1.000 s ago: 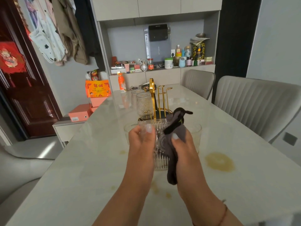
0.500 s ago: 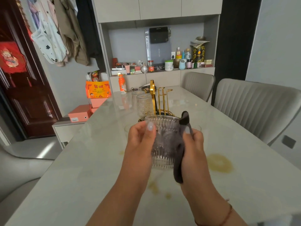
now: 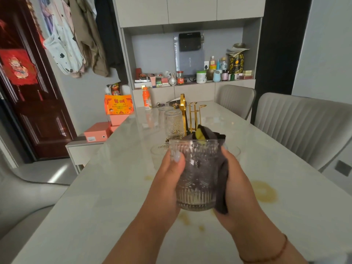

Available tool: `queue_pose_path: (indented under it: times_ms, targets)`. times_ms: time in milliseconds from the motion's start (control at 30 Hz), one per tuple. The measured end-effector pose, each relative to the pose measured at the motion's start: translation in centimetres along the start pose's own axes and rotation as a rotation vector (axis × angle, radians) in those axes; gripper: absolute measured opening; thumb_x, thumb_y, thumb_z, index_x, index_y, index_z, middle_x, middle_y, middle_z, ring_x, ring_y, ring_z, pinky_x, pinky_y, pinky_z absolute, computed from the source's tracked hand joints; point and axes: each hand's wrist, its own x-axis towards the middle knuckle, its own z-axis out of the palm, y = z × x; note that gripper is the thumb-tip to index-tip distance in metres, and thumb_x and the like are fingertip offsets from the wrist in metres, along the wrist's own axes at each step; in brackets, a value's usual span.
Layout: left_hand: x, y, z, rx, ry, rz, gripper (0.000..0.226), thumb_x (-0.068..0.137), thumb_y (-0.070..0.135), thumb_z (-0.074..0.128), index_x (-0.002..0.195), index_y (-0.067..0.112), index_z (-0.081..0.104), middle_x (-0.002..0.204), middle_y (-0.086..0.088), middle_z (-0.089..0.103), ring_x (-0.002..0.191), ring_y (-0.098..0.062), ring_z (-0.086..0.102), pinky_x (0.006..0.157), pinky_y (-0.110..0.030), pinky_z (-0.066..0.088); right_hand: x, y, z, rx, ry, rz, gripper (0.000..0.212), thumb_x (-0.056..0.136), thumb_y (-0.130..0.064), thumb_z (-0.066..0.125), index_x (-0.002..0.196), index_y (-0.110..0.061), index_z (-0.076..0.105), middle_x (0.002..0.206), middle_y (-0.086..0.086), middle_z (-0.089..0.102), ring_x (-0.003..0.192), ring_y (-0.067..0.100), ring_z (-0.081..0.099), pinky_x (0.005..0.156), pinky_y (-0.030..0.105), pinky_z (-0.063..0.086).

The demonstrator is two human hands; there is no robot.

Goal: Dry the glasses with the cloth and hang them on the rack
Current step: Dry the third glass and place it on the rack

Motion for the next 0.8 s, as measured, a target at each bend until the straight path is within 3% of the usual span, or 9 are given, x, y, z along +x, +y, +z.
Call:
queue_pose_path:
  times_ms: [67, 167, 267, 333, 433, 500, 533, 667, 800]
  targets:
    - [0.3, 0.2, -0.2, 0.055, 0.011, -0.022, 0.076, 0.077, 0.068, 0.055, 0.135, 0.018, 0.054, 0.130, -0.009, 0.065, 0.122, -0.027, 0.061, 0.105, -0.054, 0.044, 0.3, 0.3, -0.3, -0.021, 0.015, -0.030, 0.044, 0.098, -0.042, 0.036, 0.116, -0.014, 0.066, 0.108, 0.008, 0.074, 0.097, 0.022, 0.071, 0.077, 0.036, 0.057]
    - [0.3, 0.0, 0.1, 0.211, 0.107, 0.035, 0.063, 0.079, 0.074, 0.048, 0.127, 0.035, 0.058, 0.125, 0.003, 0.067, 0.121, -0.020, 0.061, 0.106, -0.053, 0.043, 0.6, 1.1, -0.7, -0.154, 0.079, -0.179, 0.042, 0.094, -0.045, 0.043, 0.124, -0.021, 0.060, 0.116, 0.007, 0.070, 0.106, 0.023, 0.068, 0.093, 0.047, 0.052]
    - [-0.3, -0.6, 0.7, 0.231, 0.115, 0.076, 0.072, 0.062, 0.078, 0.065, 0.118, 0.035, 0.058, 0.117, 0.006, 0.071, 0.112, -0.015, 0.066, 0.097, -0.046, 0.050, 0.3, 1.6, -0.7, -0.356, 0.112, -0.283, 0.046, 0.083, -0.058, 0.050, 0.123, -0.037, 0.058, 0.119, -0.002, 0.069, 0.111, 0.019, 0.065, 0.098, 0.050, 0.048]
    - [-0.4, -0.7, 0.8, 0.234, 0.124, 0.114, 0.079, 0.051, 0.060, 0.083, 0.118, 0.027, 0.058, 0.111, 0.003, 0.073, 0.105, -0.016, 0.070, 0.088, -0.038, 0.055, 0.3, 1.5, -0.7, -0.407, 0.079, -0.280, 0.049, 0.081, -0.060, 0.047, 0.124, -0.040, 0.058, 0.121, -0.004, 0.068, 0.113, 0.019, 0.063, 0.100, 0.048, 0.046]
    - [-0.1, -0.5, 0.5, 0.206, 0.107, 0.090, 0.077, 0.045, 0.039, 0.086, 0.115, 0.022, 0.061, 0.106, -0.001, 0.075, 0.099, -0.019, 0.072, 0.080, -0.036, 0.058, 0.5, 0.7, -0.5, -0.240, 0.059, -0.106, 0.045, 0.088, -0.056, 0.046, 0.120, -0.030, 0.064, 0.112, 0.000, 0.073, 0.104, 0.022, 0.069, 0.092, 0.044, 0.053]
    - [0.1, -0.6, 0.2, 0.172, 0.091, 0.044, 0.074, 0.047, 0.038, 0.085, 0.116, 0.022, 0.062, 0.107, -0.005, 0.075, 0.100, -0.025, 0.072, 0.085, -0.045, 0.058, 0.7, 0.3, -0.7, -0.083, 0.044, 0.052, 0.043, 0.095, -0.048, 0.041, 0.116, -0.021, 0.067, 0.104, 0.005, 0.075, 0.094, 0.021, 0.072, 0.076, 0.036, 0.059]
    - [0.2, -0.6, 0.2, 0.146, 0.090, 0.028, 0.074, 0.048, 0.038, 0.084, 0.117, 0.021, 0.062, 0.109, -0.008, 0.074, 0.102, -0.028, 0.071, 0.087, -0.049, 0.057, 0.8, 0.3, -0.8, -0.046, 0.031, 0.091, 0.044, 0.096, -0.045, 0.039, 0.117, -0.019, 0.067, 0.105, 0.006, 0.075, 0.095, 0.021, 0.072, 0.077, 0.036, 0.059]
    - [0.8, -0.2, -0.4, -0.149, 0.029, 0.009, 0.076, 0.055, 0.037, 0.086, 0.121, 0.007, 0.064, 0.117, -0.022, 0.068, 0.107, -0.038, 0.066, 0.088, -0.051, 0.056, 1.1, 1.0, -1.9, 0.059, -0.038, 0.176, 0.043, 0.100, -0.036, 0.037, 0.127, -0.013, 0.061, 0.121, 0.011, 0.068, 0.113, 0.027, 0.064, 0.100, 0.047, 0.046]
    - [1.8, 1.1, -1.1, -0.394, 0.118, 0.044, 0.043, 0.080, 0.035, 0.063, 0.117, 0.014, 0.067, 0.112, -0.011, 0.070, 0.107, -0.028, 0.066, 0.092, -0.045, 0.052, 1.6, 1.3, -2.5, 0.301, -0.073, 0.217, 0.040, 0.103, -0.030, 0.034, 0.125, -0.009, 0.061, 0.132, 0.013, 0.060, 0.127, 0.032, 0.053, 0.111, 0.049, 0.034]
